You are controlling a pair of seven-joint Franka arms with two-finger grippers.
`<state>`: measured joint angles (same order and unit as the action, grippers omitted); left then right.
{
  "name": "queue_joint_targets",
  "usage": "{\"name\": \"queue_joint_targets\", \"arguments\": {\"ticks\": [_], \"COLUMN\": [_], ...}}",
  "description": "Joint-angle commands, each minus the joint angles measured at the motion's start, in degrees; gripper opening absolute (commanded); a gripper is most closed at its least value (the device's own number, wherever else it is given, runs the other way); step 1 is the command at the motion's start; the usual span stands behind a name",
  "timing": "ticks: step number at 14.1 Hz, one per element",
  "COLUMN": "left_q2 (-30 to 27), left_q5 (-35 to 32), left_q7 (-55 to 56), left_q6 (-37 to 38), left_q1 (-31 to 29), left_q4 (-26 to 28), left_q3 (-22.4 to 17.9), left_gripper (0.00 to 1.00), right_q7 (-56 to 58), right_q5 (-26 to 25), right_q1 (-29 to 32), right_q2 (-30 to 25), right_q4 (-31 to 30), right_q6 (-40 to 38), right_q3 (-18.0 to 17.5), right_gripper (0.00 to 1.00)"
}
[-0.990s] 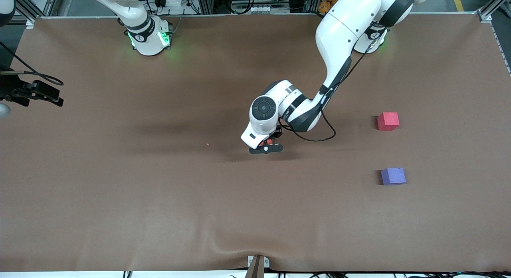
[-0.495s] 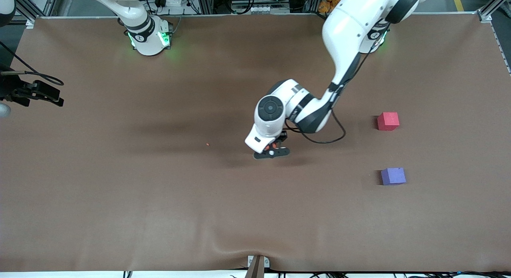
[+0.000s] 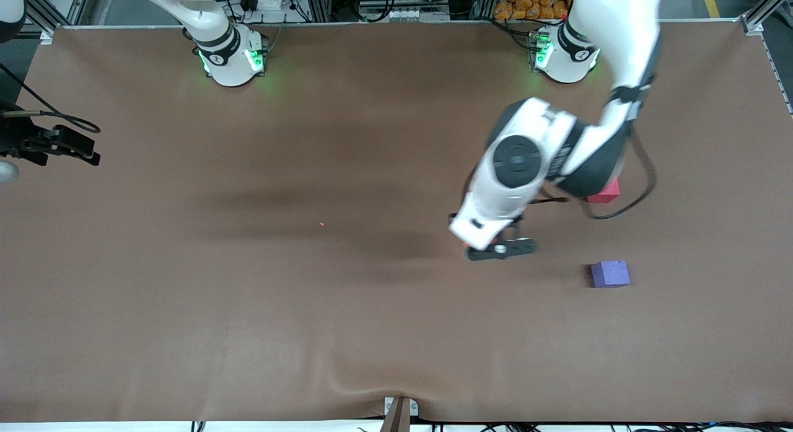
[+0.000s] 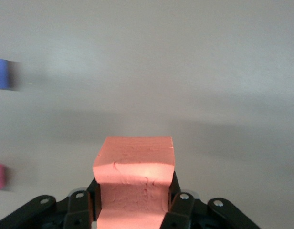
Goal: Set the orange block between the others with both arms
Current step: 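Carry the orange cube with the left gripper toward the pink cube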
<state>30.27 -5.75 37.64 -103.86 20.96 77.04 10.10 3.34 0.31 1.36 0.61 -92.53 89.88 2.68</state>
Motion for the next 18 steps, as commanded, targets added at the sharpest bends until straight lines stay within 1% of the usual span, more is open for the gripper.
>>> {"name": "queue_joint_targets", "arguments": {"ticks": [1, 7, 10, 12, 14, 16, 18], "left_q2": [-5.37, -14.96, -18.91, -21.38, -22.7, -23.06, -22.01], "left_q5": [-1.11, -1.11, -1.2, -1.2, -1.11, -1.11, -1.11], "left_q7": [-2.56, -15.21, -22.58, -28.29, -32.7, -33.94, -34.73], "left_q6": [2.07, 2.78, 0.42, -3.96, -9.67, -15.38, -22.67], "left_q1": [-3.46, -11.45, -16.72, -20.76, -24.02, -26.31, -28.59], "left_q4": [4.33, 15.14, 22.34, 28.04, 33.85, 39.04, 42.82], "left_q3": [0.62, 0.88, 0.88, 0.97, 0.88, 0.88, 0.88], "left_gripper": [0.0, 0.0, 0.0, 0.0, 0.0, 0.0, 0.0], "right_q7": [-0.96, -0.96, -0.96, -0.96, -0.96, -0.96, -0.88], "right_q5": [0.48, 0.39, 0.39, 0.48, 0.39, 0.48, 0.39], "right_q1": [-0.31, -0.57, -0.57, -0.66, -0.66, -0.75, -1.53], "right_q2": [-0.26, -0.17, -0.17, -0.17, -0.17, -0.08, 0.09], "right_q4": [-0.28, -0.28, -0.28, -0.28, -0.28, -0.28, -0.19], "right_q6": [0.3, 0.56, 0.56, 0.65, 0.65, 0.73, 0.82], "right_q3": [0.13, 0.13, 0.13, 0.05, 0.13, 0.05, 0.13], "right_gripper": [1.0, 1.0, 1.0, 1.0, 1.0, 1.0, 1.0]}}
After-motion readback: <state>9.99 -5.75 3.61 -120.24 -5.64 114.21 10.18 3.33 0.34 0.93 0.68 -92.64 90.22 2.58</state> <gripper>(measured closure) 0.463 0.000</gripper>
